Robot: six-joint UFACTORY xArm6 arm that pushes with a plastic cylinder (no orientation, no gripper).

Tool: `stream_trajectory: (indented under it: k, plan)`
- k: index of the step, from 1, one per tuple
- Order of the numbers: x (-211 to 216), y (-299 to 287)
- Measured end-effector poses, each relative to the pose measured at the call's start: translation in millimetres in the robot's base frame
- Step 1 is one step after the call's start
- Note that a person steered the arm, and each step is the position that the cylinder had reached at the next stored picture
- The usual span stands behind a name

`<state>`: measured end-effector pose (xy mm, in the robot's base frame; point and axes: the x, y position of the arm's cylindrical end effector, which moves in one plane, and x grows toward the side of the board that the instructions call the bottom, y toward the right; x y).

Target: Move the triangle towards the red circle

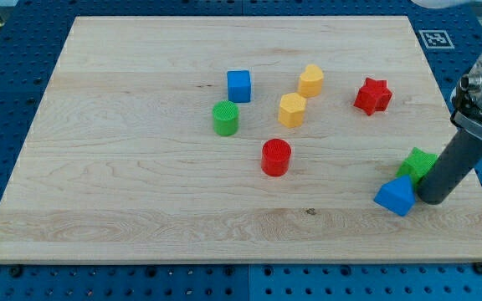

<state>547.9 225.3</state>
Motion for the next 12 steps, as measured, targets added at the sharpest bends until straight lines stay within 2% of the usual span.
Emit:
stream_trajectory:
  k: [2, 4, 6, 12]
  plan:
    - [-27.1, 1.7]
    - [14.9, 46.4]
    - [15.0, 4.5]
    - [11.9, -73.0]
